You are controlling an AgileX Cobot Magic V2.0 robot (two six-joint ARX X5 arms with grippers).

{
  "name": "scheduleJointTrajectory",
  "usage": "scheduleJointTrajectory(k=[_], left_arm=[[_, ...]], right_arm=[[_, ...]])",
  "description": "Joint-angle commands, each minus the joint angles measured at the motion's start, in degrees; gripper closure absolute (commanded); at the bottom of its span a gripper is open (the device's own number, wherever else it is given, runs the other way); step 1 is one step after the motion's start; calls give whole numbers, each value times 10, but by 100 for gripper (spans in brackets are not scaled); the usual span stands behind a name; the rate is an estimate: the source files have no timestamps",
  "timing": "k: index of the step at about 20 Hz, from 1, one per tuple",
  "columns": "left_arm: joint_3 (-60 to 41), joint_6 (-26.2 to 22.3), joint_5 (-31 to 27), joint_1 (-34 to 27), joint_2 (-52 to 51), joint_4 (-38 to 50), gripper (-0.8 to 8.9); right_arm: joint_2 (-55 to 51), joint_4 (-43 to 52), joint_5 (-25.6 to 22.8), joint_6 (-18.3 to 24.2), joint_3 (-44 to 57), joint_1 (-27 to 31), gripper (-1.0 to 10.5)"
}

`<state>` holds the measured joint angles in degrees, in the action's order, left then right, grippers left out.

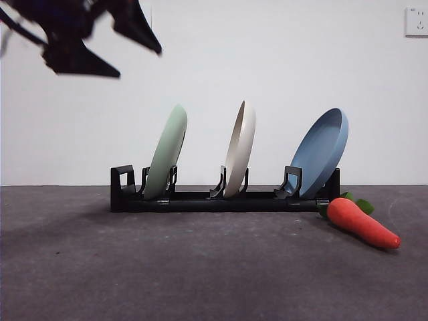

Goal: Take the green plate from the plate rack,put the plate on the table,take the carrot from the table,put the carrot in the plate

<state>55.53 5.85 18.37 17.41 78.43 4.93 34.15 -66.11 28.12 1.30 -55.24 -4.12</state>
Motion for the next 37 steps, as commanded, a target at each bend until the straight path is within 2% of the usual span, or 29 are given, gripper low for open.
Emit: scheduleJointTrajectory(k=[1,6,11,12,15,16,17,20,22,29,37], left_arm=[[3,-6,-24,12,50,50,311],[73,-59,-74,31,161,56,311],[126,-61,-109,40,226,50,318],[128,-61,-109,40,231,47,369],[128,-61,-108,43,231,39,670],[128,-61,-106,43,231,39,737],[128,-61,-105,43,231,37,759],[128,-61,-93,43,231,29,761],[128,-61,-89,43,231,29,827],[129,-57,-61,43,224,27,822],[132,-56,-53,43,150,26,822]], right_arm=[[0,-4,0,0,-2,-1,406],[0,-4,0,-4,-2,-1,406],[0,-4,0,-8,-2,-1,407],[0,-4,0,-8,-2,-1,407],[0,-4,0,-8,-2,-1,407],[0,-4,0,-8,-2,-1,407],[0,-4,0,-8,-2,-1,407],[0,-4,0,-8,-2,-1,407],[0,-4,0,-8,-2,-1,407],[0,-4,1,-8,-2,-1,407],[0,-4,1,-8,-2,-1,407]])
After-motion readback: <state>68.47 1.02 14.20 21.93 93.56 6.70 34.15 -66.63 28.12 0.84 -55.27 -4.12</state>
